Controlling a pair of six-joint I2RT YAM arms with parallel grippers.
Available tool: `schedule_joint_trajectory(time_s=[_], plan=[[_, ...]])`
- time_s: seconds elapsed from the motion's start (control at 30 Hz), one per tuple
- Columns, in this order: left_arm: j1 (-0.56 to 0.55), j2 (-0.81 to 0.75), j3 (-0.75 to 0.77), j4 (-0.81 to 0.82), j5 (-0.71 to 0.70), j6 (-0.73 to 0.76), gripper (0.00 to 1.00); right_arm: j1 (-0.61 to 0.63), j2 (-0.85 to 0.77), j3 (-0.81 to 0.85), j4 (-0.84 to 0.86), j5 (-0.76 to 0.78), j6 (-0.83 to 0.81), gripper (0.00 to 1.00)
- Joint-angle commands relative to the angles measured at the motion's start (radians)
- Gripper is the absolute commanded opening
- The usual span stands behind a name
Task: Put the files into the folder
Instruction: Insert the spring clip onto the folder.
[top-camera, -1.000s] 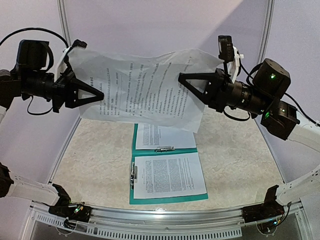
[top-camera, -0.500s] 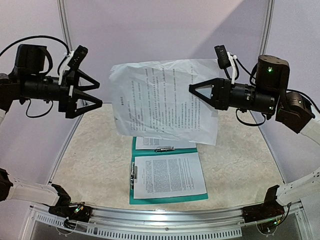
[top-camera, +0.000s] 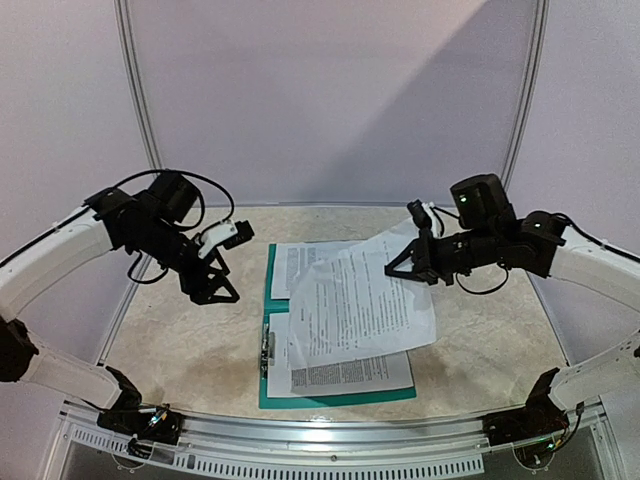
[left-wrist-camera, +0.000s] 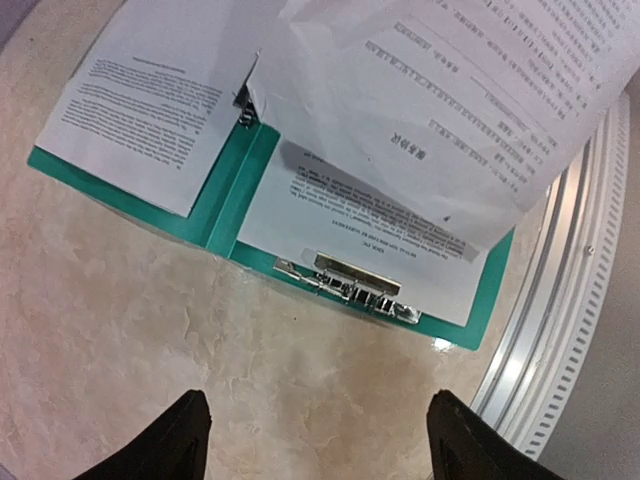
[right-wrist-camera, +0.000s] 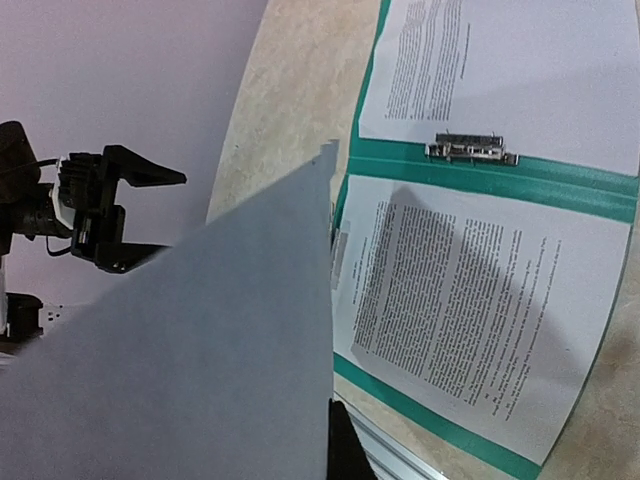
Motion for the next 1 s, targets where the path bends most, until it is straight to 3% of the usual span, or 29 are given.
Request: schedule_joint_trajectory(time_s=[0.0,0.23,0.43,0.63,0.97], plan=[[0.005,0.056,-0.048,0.042,-0.009,0.058,0.75,-0.021,0.082,-0.024,0.103,-0.147,0.048,0.00],[0.008,0.111,-0.136,0.145,0.047,-0.035,0.65,-0.063,0.198,-0.106,0.239,-0.234,0.088,0.00],[0.017,0.220,-0.163,0.156,0.143,-0.109,0.59,-0.090,0.228,-0.143,0.217,-0.194,0.075,0.00],[0.051,0.379,-0.143,0.152,0.255,-0.164,0.49,-0.092,0.284,-0.222,0.398,-0.210,0.149,0.00],[0.067,0.430,-0.159,0.169,0.269,-0.161,0.48,-0.091,0.398,-0.234,0.527,-0.226,0.179,0.00]])
